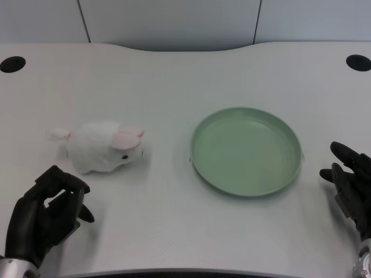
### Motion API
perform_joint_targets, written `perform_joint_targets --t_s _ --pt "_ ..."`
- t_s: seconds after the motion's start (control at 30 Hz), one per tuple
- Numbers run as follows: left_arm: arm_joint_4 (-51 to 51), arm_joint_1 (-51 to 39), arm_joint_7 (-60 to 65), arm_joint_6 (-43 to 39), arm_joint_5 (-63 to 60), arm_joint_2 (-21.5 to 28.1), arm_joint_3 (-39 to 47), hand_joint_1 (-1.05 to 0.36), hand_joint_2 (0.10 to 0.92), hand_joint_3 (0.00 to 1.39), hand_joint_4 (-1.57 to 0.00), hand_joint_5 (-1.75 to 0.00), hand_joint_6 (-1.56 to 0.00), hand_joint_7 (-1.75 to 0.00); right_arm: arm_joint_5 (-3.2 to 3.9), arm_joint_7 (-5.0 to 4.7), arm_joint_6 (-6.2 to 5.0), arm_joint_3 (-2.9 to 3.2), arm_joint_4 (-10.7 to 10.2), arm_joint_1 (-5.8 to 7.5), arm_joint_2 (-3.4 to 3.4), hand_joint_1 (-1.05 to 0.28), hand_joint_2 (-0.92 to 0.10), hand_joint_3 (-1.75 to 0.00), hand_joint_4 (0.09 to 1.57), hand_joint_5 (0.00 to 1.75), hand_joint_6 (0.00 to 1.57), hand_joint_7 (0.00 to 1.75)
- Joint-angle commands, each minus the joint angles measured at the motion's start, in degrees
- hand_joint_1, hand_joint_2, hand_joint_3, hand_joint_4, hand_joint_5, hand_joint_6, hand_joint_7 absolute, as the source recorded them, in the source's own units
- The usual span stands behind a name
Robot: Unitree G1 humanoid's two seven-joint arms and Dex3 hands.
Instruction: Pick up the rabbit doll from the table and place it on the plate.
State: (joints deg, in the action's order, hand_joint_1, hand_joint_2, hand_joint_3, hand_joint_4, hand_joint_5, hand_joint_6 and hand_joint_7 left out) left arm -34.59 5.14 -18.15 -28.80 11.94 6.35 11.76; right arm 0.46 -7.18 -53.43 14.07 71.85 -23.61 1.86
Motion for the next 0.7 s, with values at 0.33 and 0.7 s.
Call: perform_joint_targets --t_s 0.33,0.7 --pt "-0.8 0.5 -0.9 0.5 1.7 0.4 0.7 -0.59 0.921 0.61 -0.64 -1.75 -0.45 -1.59 -2.01 -1.59 -0.40 -1.45 0.2 0.03 1.26 -0.26 -0.92 -0.28 0.72 0.82 0.97 0.04" --pt "3.9 -0.2 -1.0 -3.8 -5.1 5.2 -1.9 -0.69 0.921 0.57 -0.50 -1.72 -0.41 -1.47 -2.02 -1.77 -0.51 -1.74 0.3 0.07 0.99 -0.25 -0.92 -0.28 0.68 0.84 0.96 0.03"
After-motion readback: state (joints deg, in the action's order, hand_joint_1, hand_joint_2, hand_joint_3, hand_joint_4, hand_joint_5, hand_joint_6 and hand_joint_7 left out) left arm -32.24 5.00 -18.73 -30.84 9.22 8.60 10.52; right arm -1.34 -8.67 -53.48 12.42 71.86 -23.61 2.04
